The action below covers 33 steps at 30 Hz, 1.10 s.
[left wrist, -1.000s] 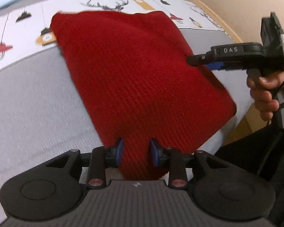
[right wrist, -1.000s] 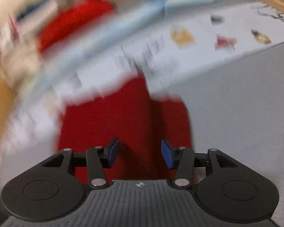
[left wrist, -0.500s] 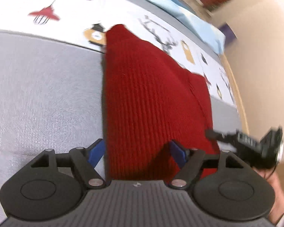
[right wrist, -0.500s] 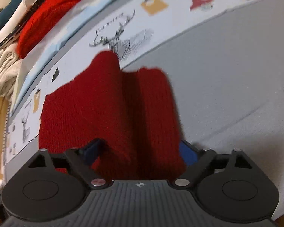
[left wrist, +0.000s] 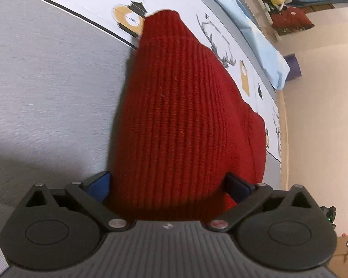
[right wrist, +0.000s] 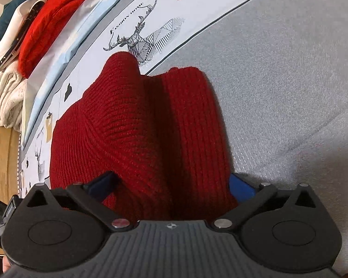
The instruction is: Fold small clothes
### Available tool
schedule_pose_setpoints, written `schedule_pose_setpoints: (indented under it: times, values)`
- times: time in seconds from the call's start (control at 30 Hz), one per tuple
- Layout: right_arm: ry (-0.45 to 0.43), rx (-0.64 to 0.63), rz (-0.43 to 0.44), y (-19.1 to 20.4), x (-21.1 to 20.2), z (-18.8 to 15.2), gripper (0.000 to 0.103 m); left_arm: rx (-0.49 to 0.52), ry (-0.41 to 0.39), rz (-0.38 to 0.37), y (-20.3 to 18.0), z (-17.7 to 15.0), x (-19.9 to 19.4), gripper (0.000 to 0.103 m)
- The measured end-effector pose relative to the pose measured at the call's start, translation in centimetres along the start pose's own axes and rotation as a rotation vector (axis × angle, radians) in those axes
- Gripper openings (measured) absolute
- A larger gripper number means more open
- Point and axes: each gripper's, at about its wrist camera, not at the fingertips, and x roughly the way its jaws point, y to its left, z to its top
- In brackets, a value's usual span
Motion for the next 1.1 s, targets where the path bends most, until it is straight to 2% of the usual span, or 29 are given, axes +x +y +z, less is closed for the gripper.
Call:
schedule_pose_setpoints:
  times: [0.07, 0.13, 0.2, 0.23, 0.33, 0.5, 0.7, 0.83, 0.9, 1.0, 1.1]
  values:
    - [-0.021, -0.027, -0.01, 0.5, -0.1, 0.0, 0.099, 0.009, -0.002, 0.0, 0.0, 0.2, 0.5, 0.102]
    - [-0.06, -0.061, -0.004, 1.1, -0.5, -0.2, 0.088, 0.02, -0.009, 0.01, -0.3, 0.3, 0.6, 0.098]
    - [-0.087, -0.075, 0.028, 1.7, -0.9, -0.1, 0.063, 0.055, -0.031, 0.04, -1.0, 0.3, 0.2, 0.091]
    - [-0.096, -0.083, 0.031, 2.0, -0.9, -0.1, 0.06, 0.071, -0.043, 0.047, -1.3, 0.3, -0.1, 0.083]
    - [-0.119, -0.098, 0.026, 2.9, -0.5, 0.0, 0.053, 0.142, -0.083, 0.051, -1.9, 0.7, -1.5, 0.07]
    - [-0.161, -0.145, 0.077, 5.9, 0.7, 0.2, 0.038, 0.234, -0.183, 0.113, -2.0, 2.3, -5.2, 0.066]
    - [-0.204, -0.199, 0.177, 11.2, 3.2, -0.3, 0.034, 0.304, -0.297, 0.171, -0.6, 4.8, -10.7, 0.065]
    - [-0.225, -0.255, 0.224, 14.9, 5.0, -1.0, 0.034, 0.299, -0.307, 0.194, 1.3, 6.5, -12.8, 0.069]
    - [-0.208, -0.268, 0.214, 16.0, 6.2, -1.4, 0.035, 0.276, -0.298, 0.239, 2.5, 7.4, -13.2, 0.072]
    - [-0.159, -0.28, 0.14, 16.7, 7.9, -1.7, 0.039, 0.276, -0.335, 0.322, 3.9, 7.6, -14.7, 0.072]
    - [-0.165, -0.301, 0.109, 16.9, 7.8, -1.8, 0.041, 0.256, -0.309, 0.275, 5.0, 7.1, -16.1, 0.072]
